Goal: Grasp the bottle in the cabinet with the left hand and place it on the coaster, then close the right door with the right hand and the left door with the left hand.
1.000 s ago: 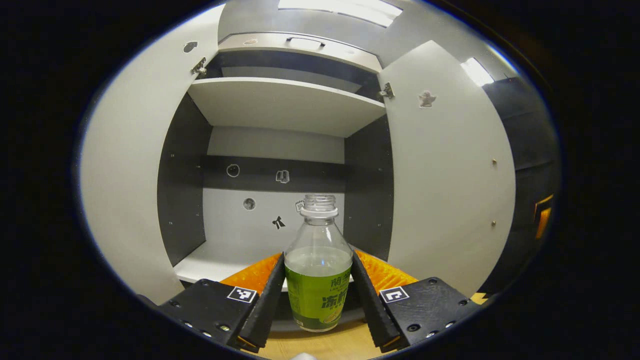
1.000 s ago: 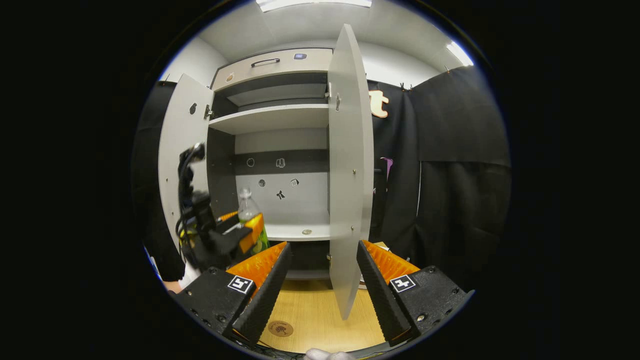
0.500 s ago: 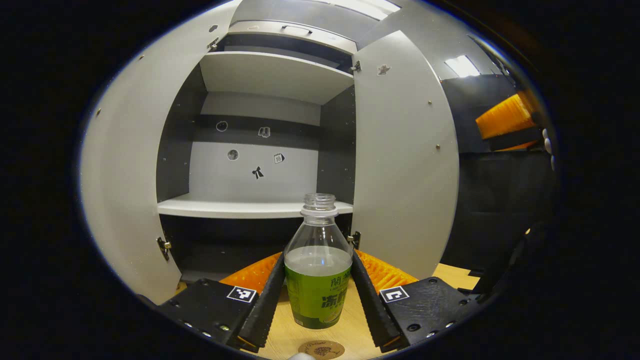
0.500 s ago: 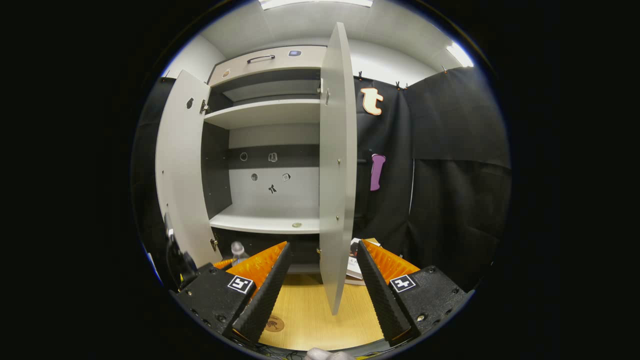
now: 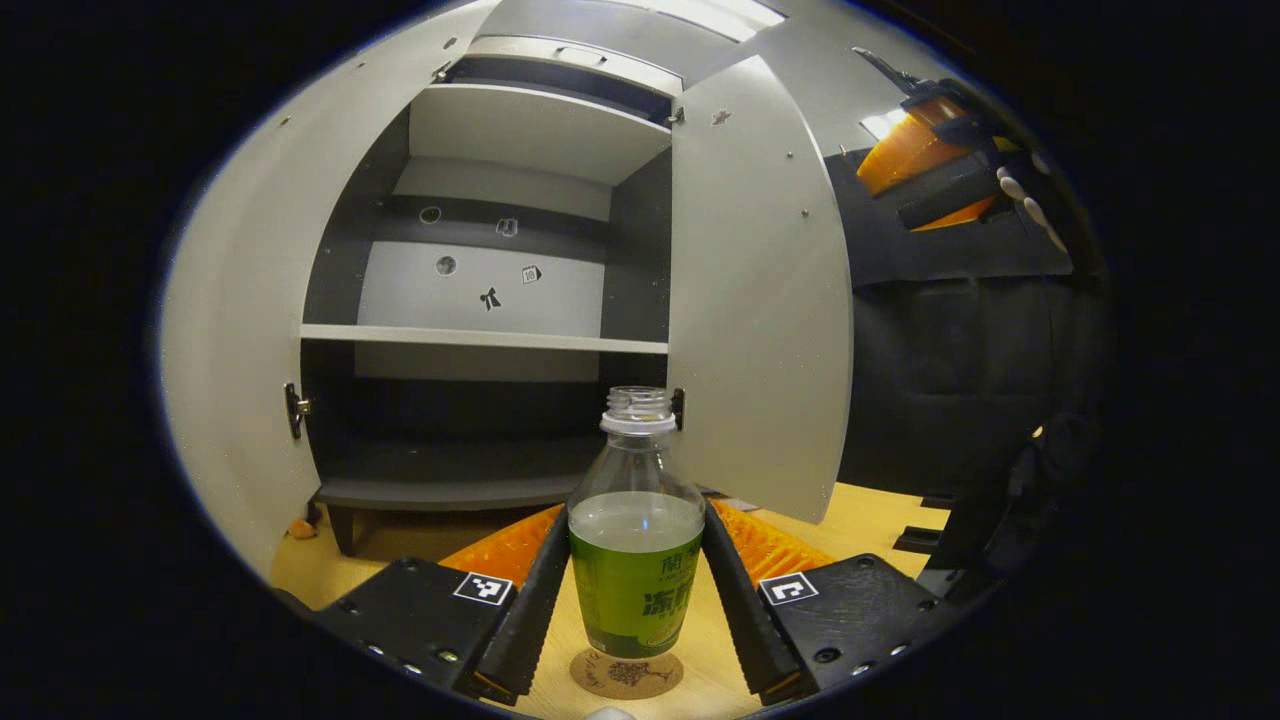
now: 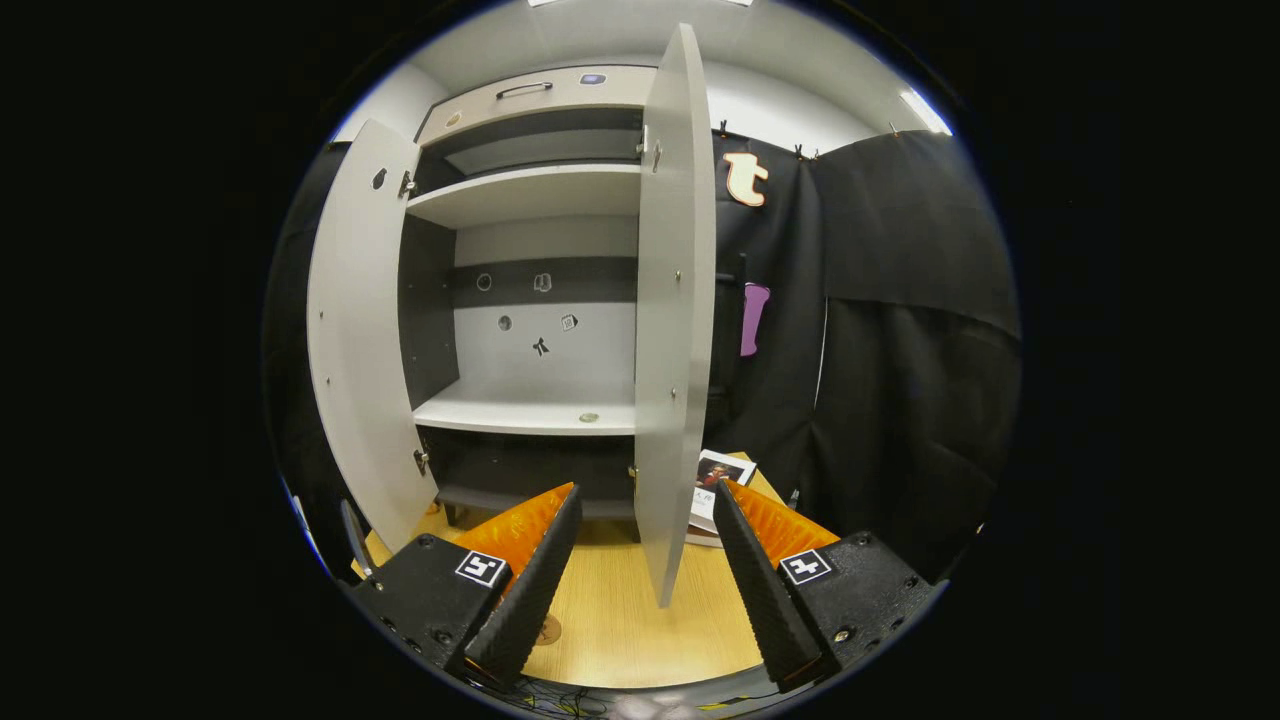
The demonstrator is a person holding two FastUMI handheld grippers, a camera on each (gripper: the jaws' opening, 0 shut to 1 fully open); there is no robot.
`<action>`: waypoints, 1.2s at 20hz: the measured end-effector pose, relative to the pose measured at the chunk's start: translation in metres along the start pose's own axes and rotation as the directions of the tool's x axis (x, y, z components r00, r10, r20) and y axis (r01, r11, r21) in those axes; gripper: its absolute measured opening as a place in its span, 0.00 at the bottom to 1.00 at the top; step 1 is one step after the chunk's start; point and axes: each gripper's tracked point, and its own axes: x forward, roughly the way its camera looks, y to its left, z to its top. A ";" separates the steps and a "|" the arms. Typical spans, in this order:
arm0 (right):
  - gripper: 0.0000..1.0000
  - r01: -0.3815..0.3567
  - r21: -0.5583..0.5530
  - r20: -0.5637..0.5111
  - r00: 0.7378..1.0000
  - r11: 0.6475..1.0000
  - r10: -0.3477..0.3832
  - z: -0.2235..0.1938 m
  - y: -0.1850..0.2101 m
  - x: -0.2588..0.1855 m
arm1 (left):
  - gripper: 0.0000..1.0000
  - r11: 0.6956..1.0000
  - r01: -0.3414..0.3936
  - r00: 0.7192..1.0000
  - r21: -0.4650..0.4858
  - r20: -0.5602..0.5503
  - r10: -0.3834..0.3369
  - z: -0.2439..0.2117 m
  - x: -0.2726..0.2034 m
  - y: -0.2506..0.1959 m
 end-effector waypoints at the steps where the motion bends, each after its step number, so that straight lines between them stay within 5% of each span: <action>1: 0.82 -0.001 -0.006 -0.008 1.000 1.000 0.001 -0.003 -0.001 0.002 | 0.75 1.000 -0.002 1.000 -0.004 -0.018 0.001 -0.012 0.000 0.001; 6: 0.82 -0.012 -0.025 -0.044 0.999 1.000 0.011 -0.009 -0.001 0.008 | 0.76 1.000 0.014 0.999 -0.001 -0.042 -0.014 -0.057 0.004 0.003; 21: 0.82 -0.046 -0.043 -0.070 0.997 0.998 0.043 -0.019 -0.001 0.012 | 0.76 0.998 0.046 0.997 0.032 -0.064 -0.043 -0.059 -0.010 -0.006; 24: 0.82 -0.045 -0.042 -0.072 0.997 0.998 0.042 -0.020 -0.004 0.011 | 0.82 0.999 0.037 0.997 0.036 -0.076 -0.034 -0.059 -0.011 -0.004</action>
